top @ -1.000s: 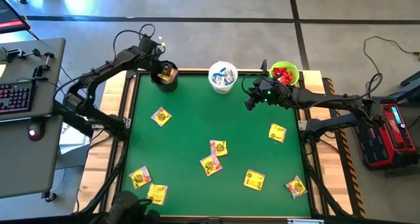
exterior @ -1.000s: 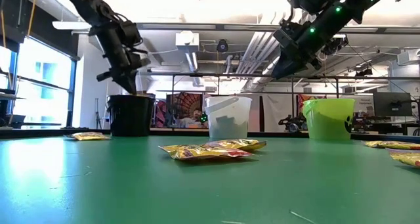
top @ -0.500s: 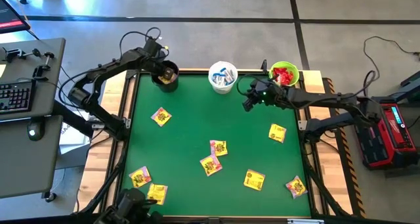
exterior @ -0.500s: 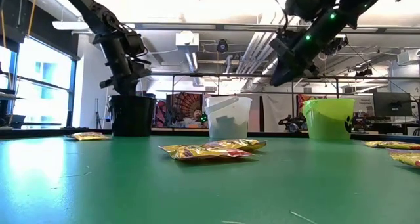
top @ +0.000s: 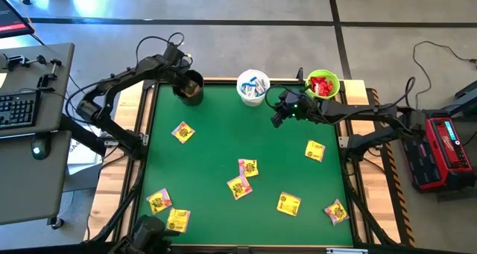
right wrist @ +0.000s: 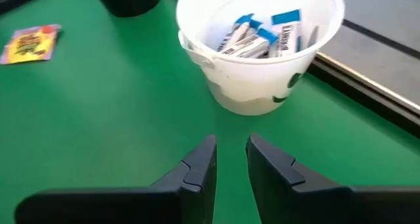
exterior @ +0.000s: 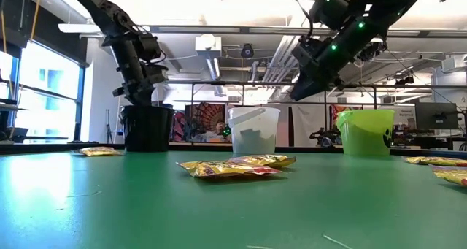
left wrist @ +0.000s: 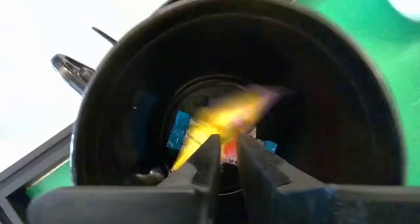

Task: Sort candy by brand, put in halloween buckets
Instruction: Put the yellow candy into the black bucket

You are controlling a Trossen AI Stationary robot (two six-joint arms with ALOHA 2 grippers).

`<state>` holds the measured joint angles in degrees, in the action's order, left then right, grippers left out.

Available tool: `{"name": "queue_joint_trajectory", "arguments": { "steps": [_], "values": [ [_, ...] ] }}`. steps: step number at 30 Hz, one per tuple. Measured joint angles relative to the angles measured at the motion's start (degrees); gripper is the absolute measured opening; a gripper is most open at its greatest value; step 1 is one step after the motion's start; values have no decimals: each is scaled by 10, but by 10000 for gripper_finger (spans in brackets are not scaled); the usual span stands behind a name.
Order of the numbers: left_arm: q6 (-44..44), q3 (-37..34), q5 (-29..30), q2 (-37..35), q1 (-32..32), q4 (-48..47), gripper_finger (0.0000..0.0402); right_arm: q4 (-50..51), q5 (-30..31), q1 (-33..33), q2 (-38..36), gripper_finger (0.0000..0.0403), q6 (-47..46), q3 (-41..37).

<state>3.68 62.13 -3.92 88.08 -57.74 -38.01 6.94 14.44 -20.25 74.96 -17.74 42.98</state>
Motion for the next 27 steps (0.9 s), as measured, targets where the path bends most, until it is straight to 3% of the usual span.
{"name": "queue_joint_trajectory", "arguments": {
  "steps": [8, 13, 27],
  "values": [
    [12, 0, -6, -46, 2, 7, 101, 1, -48, 0, -4, 74, -2, 0],
    [35, -1, -12, -87, 19, 10, 116, 42, -91, 11, -8, 78, -15, 0],
    [39, -96, -48, -194, 113, 175, 117, 436, -90, 135, -37, 186, -118, 0]
  ]
}}
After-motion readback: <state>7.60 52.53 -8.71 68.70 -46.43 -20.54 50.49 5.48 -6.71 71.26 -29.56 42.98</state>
